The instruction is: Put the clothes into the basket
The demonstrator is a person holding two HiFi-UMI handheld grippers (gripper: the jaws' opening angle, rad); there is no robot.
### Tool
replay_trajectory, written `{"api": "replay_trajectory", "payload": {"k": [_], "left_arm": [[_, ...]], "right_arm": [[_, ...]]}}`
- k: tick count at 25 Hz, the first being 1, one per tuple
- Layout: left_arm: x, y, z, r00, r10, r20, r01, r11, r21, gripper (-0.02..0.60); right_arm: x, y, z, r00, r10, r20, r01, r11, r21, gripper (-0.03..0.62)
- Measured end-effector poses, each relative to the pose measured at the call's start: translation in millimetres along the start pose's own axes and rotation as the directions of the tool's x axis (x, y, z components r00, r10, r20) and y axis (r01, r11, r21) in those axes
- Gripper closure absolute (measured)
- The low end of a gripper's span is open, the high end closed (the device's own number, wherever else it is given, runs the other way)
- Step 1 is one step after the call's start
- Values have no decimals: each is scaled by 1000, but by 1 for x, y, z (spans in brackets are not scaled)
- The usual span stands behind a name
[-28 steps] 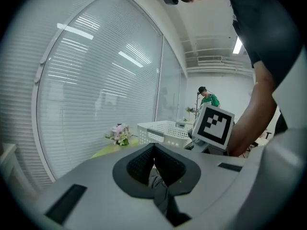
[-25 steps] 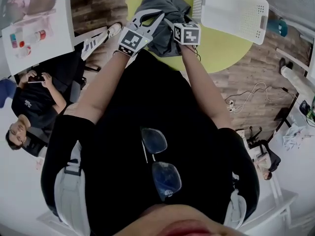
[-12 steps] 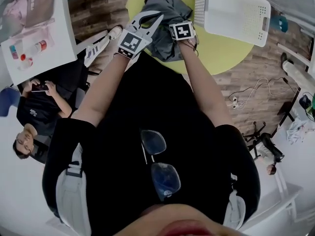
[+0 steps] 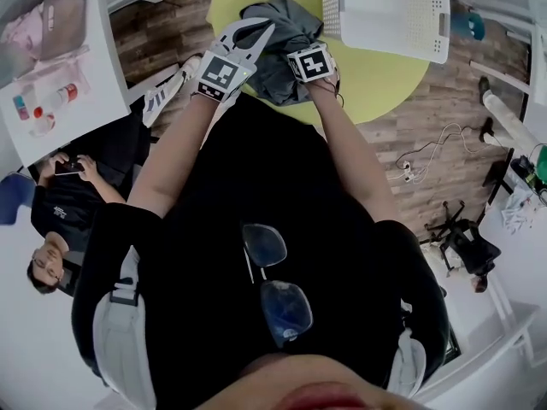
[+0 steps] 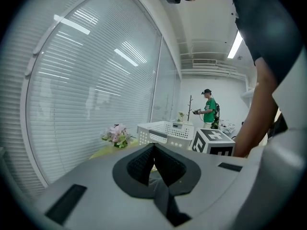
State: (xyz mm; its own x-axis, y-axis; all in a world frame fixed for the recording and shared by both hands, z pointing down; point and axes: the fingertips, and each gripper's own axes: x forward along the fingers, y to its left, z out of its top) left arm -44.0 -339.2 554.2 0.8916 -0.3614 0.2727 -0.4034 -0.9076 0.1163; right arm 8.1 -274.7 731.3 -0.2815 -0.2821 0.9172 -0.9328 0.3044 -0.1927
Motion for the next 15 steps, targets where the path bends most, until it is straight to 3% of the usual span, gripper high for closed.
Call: {"api": "replay_trajectory", "payload": {"k": [10, 15], "left_arm": [[10, -35, 20, 1000, 2, 13, -2, 1000, 20, 572], [16, -58, 28, 998, 58, 15, -58, 998, -4, 572]], "right_arm": [[-53, 2, -28, 998, 58, -14, -60, 991, -117, 267], [-82, 4, -42, 988, 152, -32, -155, 965, -212, 267]]}}
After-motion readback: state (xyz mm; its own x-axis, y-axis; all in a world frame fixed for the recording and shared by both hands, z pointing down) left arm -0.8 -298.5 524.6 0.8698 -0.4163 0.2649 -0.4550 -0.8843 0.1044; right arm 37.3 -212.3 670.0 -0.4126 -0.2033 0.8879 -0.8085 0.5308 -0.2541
